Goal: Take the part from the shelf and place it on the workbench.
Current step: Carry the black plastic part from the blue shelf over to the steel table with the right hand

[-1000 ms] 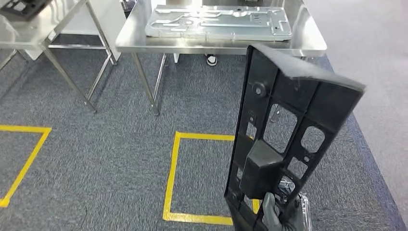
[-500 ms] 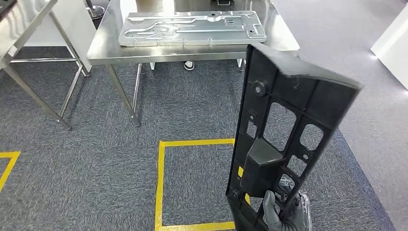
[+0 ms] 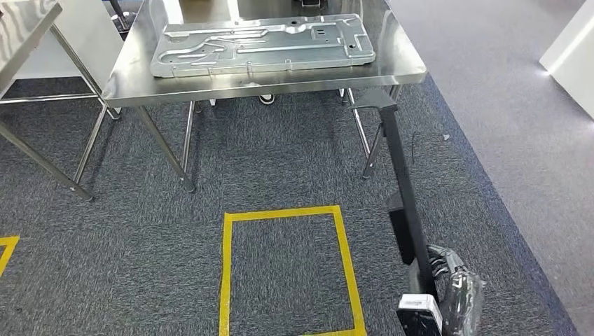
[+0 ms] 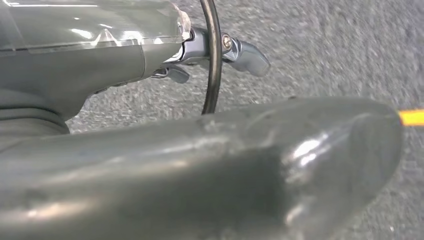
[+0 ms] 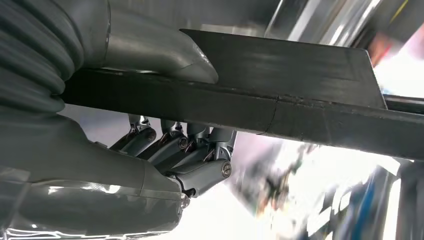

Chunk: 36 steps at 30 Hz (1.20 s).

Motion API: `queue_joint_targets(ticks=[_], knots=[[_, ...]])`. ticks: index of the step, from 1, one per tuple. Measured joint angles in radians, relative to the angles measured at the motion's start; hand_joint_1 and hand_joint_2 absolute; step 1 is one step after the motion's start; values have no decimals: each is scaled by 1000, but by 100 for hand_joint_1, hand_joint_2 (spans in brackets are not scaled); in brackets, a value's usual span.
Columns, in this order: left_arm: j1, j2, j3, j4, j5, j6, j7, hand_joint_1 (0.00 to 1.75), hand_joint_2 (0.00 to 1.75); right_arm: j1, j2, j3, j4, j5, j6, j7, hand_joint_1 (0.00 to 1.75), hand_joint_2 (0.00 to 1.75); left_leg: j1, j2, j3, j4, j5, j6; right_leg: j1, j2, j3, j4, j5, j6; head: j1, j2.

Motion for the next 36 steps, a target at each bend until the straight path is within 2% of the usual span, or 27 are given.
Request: queue_joint_targets(ticks=[1,2,3,4,6,8,10,12,13,14,16,17,18,19,20,21,22,23,24,27,28,29,32,33,34,35,36], knots=[[-1,2,-1,0,-3,1,1,0,0,-9,6,-19,6,25,-13,9,175,175,0,0,-43,60,-23,-1,2,1,6,0,-7,-3,0,0],[0,5,-1,0,-6,1,2,0,0,-15,10,-33,12,41,-20,16,175,175,0,0,-78,97,-34,-2,4,2,14,0,-15,-4,0,0],[1,8,-1,1,-8,3,3,0,0,-19,13,-44,17,52,-25,21,175,175,0,0,-98,102,-25,0,6,4,25,0,-24,-4,0,0],[2,12,-1,1,-12,5,3,0,0,-24,16,-55,22,64,-28,26,175,175,-1,0,-102,73,4,3,7,6,38,0,-33,-3,0,0],[3,20,-2,2,-19,10,4,0,0,-43,20,-78,32,91,-33,36,175,175,-6,2,-86,-40,98,14,9,7,66,0,-54,0,0,0],[3,29,-2,7,-26,16,5,0,0,-72,19,-102,40,119,-30,47,175,175,-15,4,-76,-113,143,24,9,9,81,-3,-69,10,0,0],[4,37,-3,13,-31,20,5,0,0,-99,15,-116,50,141,-10,61,175,175,-19,3,-72,-130,139,33,9,12,90,-3,-72,23,-1,0],[3,43,-4,18,-35,22,5,0,0,-126,7,-121,63,170,21,80,175,175,-14,1,-47,-148,143,44,9,10,94,15,-72,35,-1,0],[1,46,-5,20,-38,22,5,0,0,-142,1,-121,72,189,33,89,175,175,-11,1,-32,-157,142,48,9,9,82,43,-78,39,-1,0],[-1,48,-6,22,-40,22,4,0,0,-159,-5,-121,82,207,42,98,175,175,-9,1,-19,-164,141,52,8,7,53,91,-92,44,-1,0],[-5,53,-8,26,-44,22,4,0,0,-191,-15,-119,104,234,50,112,175,175,-9,0,-4,-170,130,55,4,6,-33,211,-137,53,0,0],[-6,55,-10,29,-46,22,4,0,0,-203,-20,-118,116,241,52,116,175,175,-9,-1,4,-170,122,55,1,6,-75,253,-156,57,0,0],[-6,56,-11,32,-48,22,4,0,0,-212,-24,-117,126,244,54,120,175,175,-8,-3,15,-170,113,53,-2,6,-103,266,-159,60,-1,0],[-5,56,-12,34,-49,22,4,0,0,-218,-27,-117,135,246,55,122,175,175,-7,-5,29,-170,102,51,-5,5,-114,246,-141,62,-1,0],[-5,56,-13,37,-50,22,4,0,0,-223,-30,-117,143,247,56,123,175,175,-6,-7,45,-170,90,47,-7,4,-113,200,-101,64,-1,0],[-4,57,-14,40,-50,22,4,0,0,-227,-33,-117,149,248,56,123,175,175,-5,-9,58,-171,78,43,-9,2,-107,139,-39,64,0,0],[-4,58,-15,42,-50,22,4,0,0,-231,-36,-116,156,249,56,124,175,175,-5,-11,70,-171,66,37,-8,0,-102,87,8,62,0,0],[-5,59,-17,44,-50,22,4,0,0,-235,-38,-115,162,253,56,125,175,175,-5,-11,75,-173,57,31,-5,-2,-100,53,42,56,0,0],[-5,60,-18,45,-52,22,4,0,0,-238,-40,-114,168,261,56,127,175,175,-6,-11,81,-175,50,24,-2,-2,-101,36,59,48,0,0],[-9,67,-24,52,-58,25,3,0,0,-267,-49,-102,185,320,87,154,175,175,-5,-8,100,-178,44,6,0,4,-85,24,48,20,0,0],[-12,70,-26,55,-60,27,2,0,0,-285,-54,-95,195,350,108,167,175,175,-4,-5,92,-156,42,2,-1,5,-72,19,44,13,0,0],[-17,73,-27,59,-63,28,0,0,0,-306,-60,-85,207,385,131,180,175,175,-3,-3,68,-111,34,0,-2,6,-60,13,40,7,0,0],[-24,85,-29,72,-70,33,-2,0,0,-377,-85,-38,261,509,206,213,175,175,-3,0,-64,75,-23,-5,2,7,-28,7,17,-4,0,0],[-24,89,-30,77,-71,34,-2,0,0,-403,-96,-17,283,547,232,219,175,175,-3,0,-98,101,-36,-4,5,8,-15,7,7,-5,0,0],[-23,92,-31,81,-72,34,-2,0,0,-429,-108,8,306,576,258,221,175,175,-4,0,-117,94,-29,-2,7,10,-2,7,-3,-5,1,0],[-23,95,-32,85,-73,34,-2,0,0,-455,-118,38,328,593,282,218,175,175,-6,0,-123,56,2,4,10,12,13,7,-13,-6,1,0],[-24,98,-33,89,-74,35,-2,0,0,-481,-127,70,349,599,304,213,175,175,-10,1,-119,-2,56,13,13,12,28,6,-25,-6,1,0]])
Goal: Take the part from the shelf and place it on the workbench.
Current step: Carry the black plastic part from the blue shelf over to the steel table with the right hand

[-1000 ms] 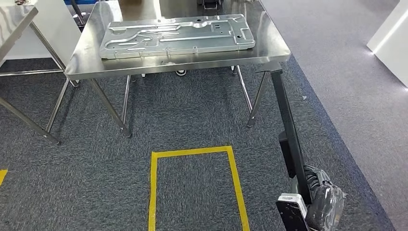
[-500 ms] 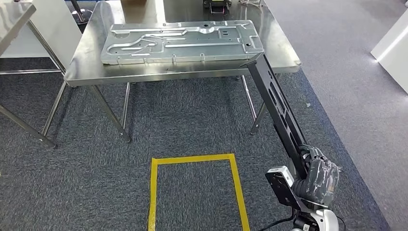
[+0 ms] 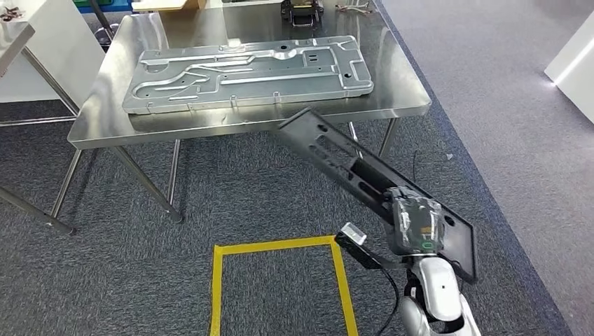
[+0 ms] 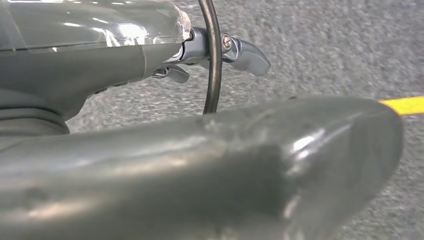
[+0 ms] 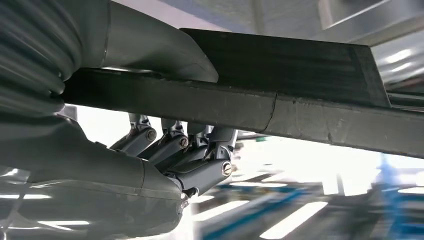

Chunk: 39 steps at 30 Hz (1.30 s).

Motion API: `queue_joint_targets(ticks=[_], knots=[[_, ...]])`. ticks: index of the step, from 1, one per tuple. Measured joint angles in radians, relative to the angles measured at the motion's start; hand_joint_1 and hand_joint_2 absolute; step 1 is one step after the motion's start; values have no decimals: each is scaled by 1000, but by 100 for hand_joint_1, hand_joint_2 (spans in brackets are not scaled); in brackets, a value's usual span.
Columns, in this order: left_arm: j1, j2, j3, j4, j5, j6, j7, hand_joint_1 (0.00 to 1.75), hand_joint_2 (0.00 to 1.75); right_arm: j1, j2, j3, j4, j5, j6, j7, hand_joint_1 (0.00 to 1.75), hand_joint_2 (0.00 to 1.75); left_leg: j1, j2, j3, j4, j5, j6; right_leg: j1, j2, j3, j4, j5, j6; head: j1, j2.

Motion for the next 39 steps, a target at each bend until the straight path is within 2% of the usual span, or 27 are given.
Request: queue_joint_targets(ticks=[2,3,6,7,9,11,12,13,14,15,16,18,19,20,22,23,24,26,27,28,29,30,32,33,34,37,39], knots=[[0,8,-2,7,-2,0,0,0,0,-49,-13,68,42,1,36,-14,175,175,-11,0,9,-96,100,18,4,1,24,-2,-19,4,1,0],[-1,12,-2,10,-3,0,-1,0,0,-70,-19,99,60,0,48,-20,175,175,-16,0,13,-121,128,25,5,2,30,-7,-26,9,0,0],[-2,19,-7,19,-6,0,-2,0,0,-115,-35,184,103,-8,74,-32,175,175,-15,0,38,-154,135,35,5,2,43,-3,-22,27,0,0],[-3,20,-10,21,-7,0,-3,0,0,-129,-41,207,115,-11,79,-35,175,175,-12,-1,53,-167,134,38,6,0,39,18,-18,31,0,0],[-5,21,-15,26,-10,0,-5,0,0,-160,-52,240,134,-12,83,-38,175,175,-6,-3,78,-184,130,42,2,-2,-12,106,-36,40,0,0],[-5,21,-17,31,-11,0,-6,0,0,-186,-65,268,150,0,84,-45,175,175,-5,-3,94,-187,116,44,-4,-4,-99,218,-82,51,0,0],[-5,21,-18,33,-12,0,-6,0,0,-198,-73,282,158,10,87,-52,175,175,-5,-4,104,-186,107,43,-8,-4,-134,247,-99,55,0,0],[-4,21,-19,36,-12,0,-6,0,0,-211,-83,298,166,21,92,-61,175,175,-4,-6,116,-186,97,42,-11,-5,-156,248,-98,59,0,0],[-4,21,-19,40,-13,0,-6,0,0,-227,-94,315,175,31,100,-71,175,175,-4,-7,130,-186,86,40,-13,-6,-163,217,-73,62,0,0],[-4,21,-20,43,-15,0,-7,0,0,-245,-103,331,184,39,110,-82,175,175,-3,-8,145,-186,75,36,-14,-6,-158,162,-25,62,0,0],[-4,21,-21,45,-16,1,-7,0,0,-265,-113,347,192,44,124,-93,175,175,-2,-8,157,-185,63,31,-14,-7,-151,99,37,60,0,0],[-7,24,-25,50,-18,1,-8,0,0,-312,-129,382,208,50,155,-111,175,175,-3,-8,167,-184,45,18,-9,-9,-144,16,112,48,0,0],[-9,25,-27,52,-19,1,-9,0,0,-333,-136,398,214,52,171,-118,175,175,-4,-7,168,-182,40,11,-7,-9,-145,2,124,40,0,0],[-11,27,-29,54,-19,1,-9,0,0,-353,-141,413,219,52,184,-122,175,175,-4,-7,170,-181,39,6,-5,-8,-143,0,117,32,-1,0],[-13,30,-34,58,-19,1,-10,0,0,-386,-148,435,224,52,201,-128,175,175,-2,-5,162,-154,39,-2,-7,-8,-127,-9,115,16,-1,0],[-14,32,-36,60,-19,1,-11,0,0,-401,-151,444,226,52,205,-129,175,175,-1,-3,142,-116,36,-6,-9,-9,-115,-14,110,10,-1,0],[-14,33,-38,61,-19,1,-11,0,0,-415,-153,452,229,51,207,-129,175,175,0,-2,109,-58,23,-9,-10,-9,-103,-18,105,4,-1,0],[-14,35,-40,64,-19,1,-11,0,0,-435,-158,468,233,47,212,-130,175,175,1,0,25,71,-26,-17,-9,-9,-83,-21,89,-1,-1,0],[-13,36,-40,64,-19,1,-11,0,0,-442,-161,475,234,45,216,-132,175,175,2,0,-10,111,-48,-20,-9,-9,-72,-21,79,-2,-1,0],[-12,36,-41,66,-19,1,-11,0,0,-448,-165,483,236,42,222,-135,175,175,2,0,-31,121,-53,-21,-9,-8,-59,-21,70,-1,-1,0],[-11,37,-41,66,-19,1,-11,0,0,-455,-170,491,237,40,227,-138,175,175,2,0,-36,97,-36,-20,-9,-8,-45,-21,60,0,-1,0],[-10,38,-42,67,-19,1,-11,0,0,-464,-175,499,237,38,231,-141,175,175,2,1,-29,45,6,-16,-9,-7,-30,-21,49,2,-1,0],[-9,41,-42,68,-19,0,-11,0,0,-487,-183,513,238,34,236,-144,175,175,-1,2,-4,-87,115,-3,-7,-6,-7,-20,28,9,-1,0],[-9,43,-42,69,-19,-1,-11,0,0,-498,-187,520,237,33,237,-144,175,175,-4,2,3,-131,149,2,-5,-4,-1,-19,19,14,-1,0],[-8,44,-42,70,-19,-2,-11,0,0,-507,-190,526,237,33,237,-144,175,175,-6,2,6,-155,166,8,-3,-3,2,-18,13,21,-1,0],[-7,46,-43,71,-19,-3,-11,0,0,-527,-201,541,231,43,233,-144,175,175,-4,1,24,-170,164,20,-2,-3,6,-3,6,38,-1,0],[-9,46,-44,72,-20,-3,-12,0,0,-541,-210,550,226,53,222,-141,175,175,0,1,42,-177,158,30,-4,-5,-30,70,-15,46,0,0]])
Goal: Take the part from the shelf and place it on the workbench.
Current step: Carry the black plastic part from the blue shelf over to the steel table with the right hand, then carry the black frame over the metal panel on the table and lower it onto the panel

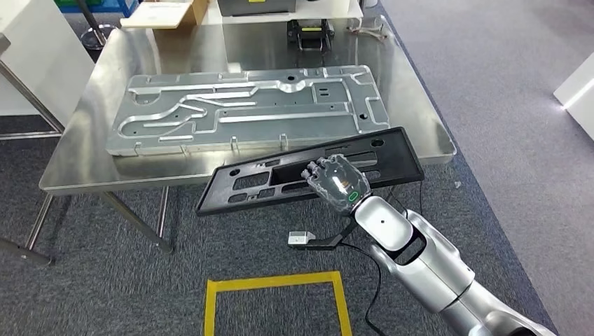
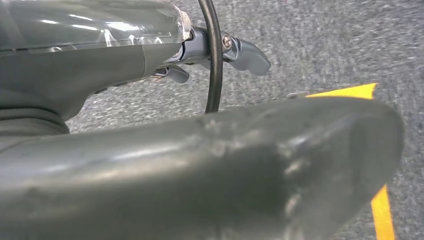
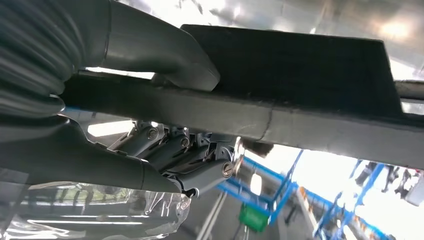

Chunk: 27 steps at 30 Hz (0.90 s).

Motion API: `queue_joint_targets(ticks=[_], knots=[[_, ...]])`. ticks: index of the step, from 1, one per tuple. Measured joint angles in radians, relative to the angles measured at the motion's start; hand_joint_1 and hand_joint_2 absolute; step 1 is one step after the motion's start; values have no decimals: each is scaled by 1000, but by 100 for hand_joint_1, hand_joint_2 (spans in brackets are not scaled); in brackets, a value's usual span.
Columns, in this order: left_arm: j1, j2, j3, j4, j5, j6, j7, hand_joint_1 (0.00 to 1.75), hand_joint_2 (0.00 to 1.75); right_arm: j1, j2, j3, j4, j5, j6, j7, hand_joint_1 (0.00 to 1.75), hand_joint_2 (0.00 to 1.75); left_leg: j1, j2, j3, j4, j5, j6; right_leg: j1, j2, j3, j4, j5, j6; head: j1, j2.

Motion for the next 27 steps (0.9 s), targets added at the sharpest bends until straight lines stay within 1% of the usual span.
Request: queue_joint_targets(ticks=[1,2,3,4,5,6,7,8,10,11,12,14,15,16,17,18,19,20,21,22,23,24,25,26,27], knots=[[-1,0,0,0,0,0,0,0,0,-6,-4,4,-2,4,-6,2,175,175,0,0,7,-1,-6,4,-1,-1,-36,63,-23,4,0,0],[-2,0,0,0,0,0,0,0,0,-10,-8,7,-3,6,-10,2,175,175,0,0,14,-1,-14,6,-1,-1,-80,127,-51,8,0,0],[-3,0,0,0,0,0,0,0,0,-11,-11,11,-3,8,-12,3,175,175,-1,-1,22,-1,-22,6,-2,-1,-119,176,-75,11,0,0],[-3,0,0,1,0,0,0,0,0,-12,-13,14,-3,8,-13,3,175,175,-1,-2,29,-1,-28,6,-2,-1,-147,205,-89,12,0,0],[-3,0,0,1,0,0,0,0,0,-12,-14,16,-3,8,-13,3,175,175,-1,-3,35,0,-33,6,-2,-1,-162,216,-92,13,0,0],[-3,0,0,1,0,0,0,0,0,-12,-15,17,-3,9,-13,3,175,175,-1,-3,38,0,-36,6,-2,-1,-167,214,-89,13,0,0],[-3,0,0,1,0,0,0,0,0,-12,-15,18,-3,9,-13,3,175,175,-1,-4,39,0,-37,6,-2,-1,-167,212,-87,13,0,0],[-3,0,0,1,0,0,0,0,0,-12,-16,18,-3,9,-13,3,175,175,-1,-4,43,0,-39,5,-2,-1,-166,200,-78,13,0,0],[-3,-1,0,4,0,0,0,0,0,-15,-23,23,-3,9,-14,3,175,175,-3,-8,70,1,-64,-2,5,-2,-133,56,33,-2,0,0],[-4,-2,-1,6,0,0,0,0,0,-17,-27,26,-4,9,-15,3,175,175,-4,-9,83,2,-76,-7,8,-2,-117,-17,89,-12,0,0],[-4,-2,-1,8,0,0,0,0,0,-19,-31,28,-5,10,-15,3,175,175,-5,-10,94,3,-86,-14,12,-2,-101,-78,134,-23,0,0],[-4,-1,-1,8,0,0,0,0,0,-21,-32,31,-9,10,-16,3,175,175,-6,-10,93,15,-88,-24,8,-1,-87,-87,134,-35,0,0],[-5,-1,-1,8,0,0,0,0,0,-22,-32,32,-11,10,-16,4,175,175,-6,-8,83,42,-89,-27,5,-1,-75,-92,130,-41,0,0],[-6,-1,-1,9,0,0,0,0,0,-24,-33,33,-12,10,-17,4,175,175,-5,-6,59,86,-96,-32,3,-2,-64,-97,125,-46,0,0],[-7,-1,-1,9,0,0,0,0,0,-25,-33,34,-13,11,-19,5,175,175,-3,-3,24,146,-113,-38,2,-3,-54,-100,119,-50,0,0],[-7,-1,-1,10,0,0,0,0,0,-26,-33,35,-13,14,-22,7,175,175,-1,-2,-17,209,-138,-43,1,-3,-46,-101,112,-52,0,0],[-7,0,-1,10,0,1,0,0,0,-27,-33,35,-14,18,-26,10,175,175,2,-1,-55,261,-163,-48,1,-3,-38,-101,104,-52,0,0],[-5,1,-1,10,0,1,0,0,0,-27,-34,35,-15,22,-31,14,175,175,3,0,-82,288,-176,-50,1,-2,-28,-101,96,-51,0,0],[-4,1,-1,10,0,1,0,0,0,-27,-36,35,-16,28,-38,18,175,175,5,0,-92,281,-165,-53,1,-1,-17,-101,87,-49,0,0],[-3,1,-1,10,0,1,0,0,0,-27,-38,35,-19,34,-47,22,175,175,6,1,-85,238,-130,-54,0,-1,-5,-100,77,-47,0,0],[-2,1,-1,10,1,2,0,0,0,-27,-41,35,-23,40,-58,26,175,175,8,1,-65,169,-78,-54,-1,0,9,-100,67,-43,0,0],[-1,1,-1,10,1,3,1,0,0,-27,-45,34,-28,46,-70,29,175,175,7,2,-46,103,-34,-52,0,0,21,-99,57,-39,0,0],[-1,2,-1,10,2,3,1,0,0,-27,-49,33,-32,50,-82,31,175,175,5,3,-28,49,-9,-47,0,0,27,-98,50,-34,0,0],[-1,2,-1,10,3,4,2,0,0,-27,-52,32,-36,54,-93,33,175,175,2,3,-20,20,3,-41,1,0,29,-99,43,-28,0,0],[1,2,-1,10,4,4,2,0,0,-26,-56,29,-39,57,-101,33,175,175,-1,3,-17,11,-2,-33,2,1,30,-98,40,-21,1,0]])
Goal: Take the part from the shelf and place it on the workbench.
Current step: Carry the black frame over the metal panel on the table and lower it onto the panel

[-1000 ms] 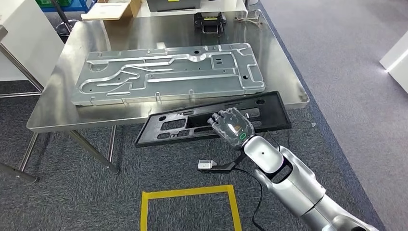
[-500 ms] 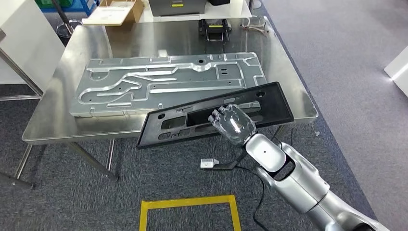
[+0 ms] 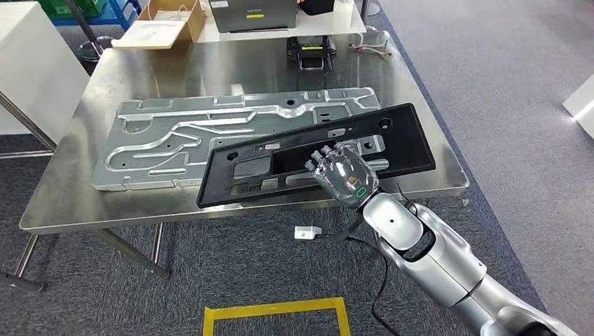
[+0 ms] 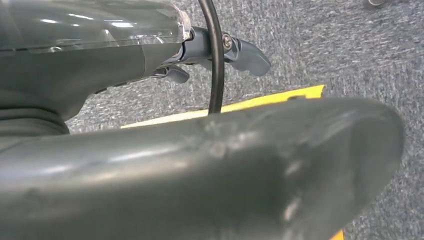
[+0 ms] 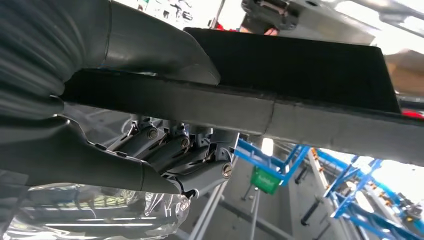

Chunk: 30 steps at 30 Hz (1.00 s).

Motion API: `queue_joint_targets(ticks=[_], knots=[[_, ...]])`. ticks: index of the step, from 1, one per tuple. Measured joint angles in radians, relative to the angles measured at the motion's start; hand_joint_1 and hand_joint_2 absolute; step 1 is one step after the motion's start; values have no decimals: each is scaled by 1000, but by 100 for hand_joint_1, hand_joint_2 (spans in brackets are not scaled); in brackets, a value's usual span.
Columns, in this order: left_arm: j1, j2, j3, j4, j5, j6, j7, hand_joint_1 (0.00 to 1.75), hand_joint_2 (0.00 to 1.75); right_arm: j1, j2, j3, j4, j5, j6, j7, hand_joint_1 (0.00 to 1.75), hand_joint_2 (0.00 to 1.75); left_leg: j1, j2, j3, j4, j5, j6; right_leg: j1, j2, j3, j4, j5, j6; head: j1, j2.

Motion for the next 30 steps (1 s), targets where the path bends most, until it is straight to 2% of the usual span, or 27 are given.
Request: queue_joint_targets(ticks=[2,3,4,5,7,8,9,10,12,13,14,15,16,18,19,21,23,24,25,26,28,30], knots=[[3,0,0,0,1,0,0,0,0,4,-7,-8,-8,4,-11,0,175,175,0,-1,12,-8,0,15,-1,0,3,6,-3,12,0,0],[4,-1,0,0,2,0,0,0,0,5,-11,-12,-10,6,-17,0,175,175,1,-1,22,-13,-2,21,-2,0,0,23,-4,16,0,0],[3,-1,0,0,2,0,0,0,0,6,-15,-18,-12,8,-26,1,175,175,2,-2,32,-17,-5,27,-2,-1,-17,59,-13,20,0,0],[3,-1,0,0,2,0,0,0,0,6,-18,-23,-14,11,-36,2,175,175,2,-2,39,-20,-8,32,-4,-1,-47,110,-27,24,0,0],[1,-1,0,0,2,0,0,0,0,12,-22,-30,-14,20,-64,9,175,175,1,-2,48,-21,-19,39,-3,-1,-138,239,-76,30,0,0],[1,-1,0,0,2,1,0,0,0,19,-24,-33,-14,24,-79,14,175,175,0,-3,54,-20,-26,40,-3,-1,-175,281,-92,31,0,0],[2,-1,0,0,3,1,0,0,0,26,-26,-36,-14,26,-94,22,175,175,-1,-4,62,-20,-33,40,-3,-1,-201,298,-92,30,0,0],[3,-1,0,0,3,2,0,0,0,33,-29,-39,-13,27,-107,30,175,175,-2,-5,72,-20,-41,40,-3,-1,-207,277,-68,27,0,0],[5,-2,0,0,4,3,0,0,0,40,-37,-46,-13,27,-131,47,175,175,-6,-7,94,-20,-59,39,2,-2,-173,149,35,12,0,0],[5,-4,0,1,4,3,0,0,0,42,-40,-49,-13,28,-141,55,175,175,-8,-8,103,-20,-67,37,6,-3,-153,84,72,4,0,0],[4,-5,0,1,4,3,1,0,0,43,-43,-52,-13,28,-150,61,175,175,-10,-8,109,-20,-75,32,9,-3,-138,38,95,-3,0,0],[3,-6,0,2,5,3,1,0,0,46,-46,-55,-13,28,-158,65,175,175,-11,-8,114,-19,-80,27,12,-4,-132,15,103,-9,0,0],[2,-7,0,2,5,3,1,0,0,51,-47,-58,-13,29,-166,68,175,175,-13,-8,119,-17,-83,21,13,-3,-128,11,95,-12,0,0],[2,-6,0,2,5,3,1,0,0,66,-48,-70,-13,29,-190,71,175,175,-13,-6,127,-8,-92,11,8,-3,-111,3,97,-22,0,0],[2,-6,0,2,5,3,1,0,0,76,-46,-82,-14,29,-212,69,175,175,-13,-5,119,16,-101,7,5,-3,-100,-1,93,-28,0,0],[1,-6,0,3,6,3,1,0,0,110,-31,-116,-17,28,-271,51,175,175,-8,-3,68,116,-138,-4,2,-5,-82,-6,83,-35,0,0],[3,-6,1,3,7,3,1,0,0,159,-1,-155,-25,23,-327,24,175,175,-4,-3,-10,235,-185,-13,1,-5,-68,-6,69,-36,0,0],[5,-5,1,3,8,3,1,0,0,184,14,-172,-30,18,-345,13,175,175,-2,-2,-36,262,-193,-16,1,-5,-59,-5,61,-35,0,0],[6,-5,2,3,8,3,1,0,0,205,27,-187,-34,13,-356,5,175,175,-1,-2,-46,252,-179,-18,0,-4,-48,-4,51,-33,0,0],[7,-5,2,3,8,3,1,0,0,222,39,-202,-38,7,-363,-2,175,175,0,-2,-39,208,-142,-18,0,-4,-35,-3,42,-31,0,0],[8,-5,2,3,8,3,1,0,0,242,56,-228,-43,-3,-365,-13,175,175,1,-2,-4,76,-49,-14,0,-5,-14,-1,23,-24,0,0],[9,-4,2,3,8,3,0,0,0,251,69,-248,-44,-17,-366,-23,175,175,-3,-1,16,4,-14,-2,2,-4,-8,1,10,-15,0,0]])
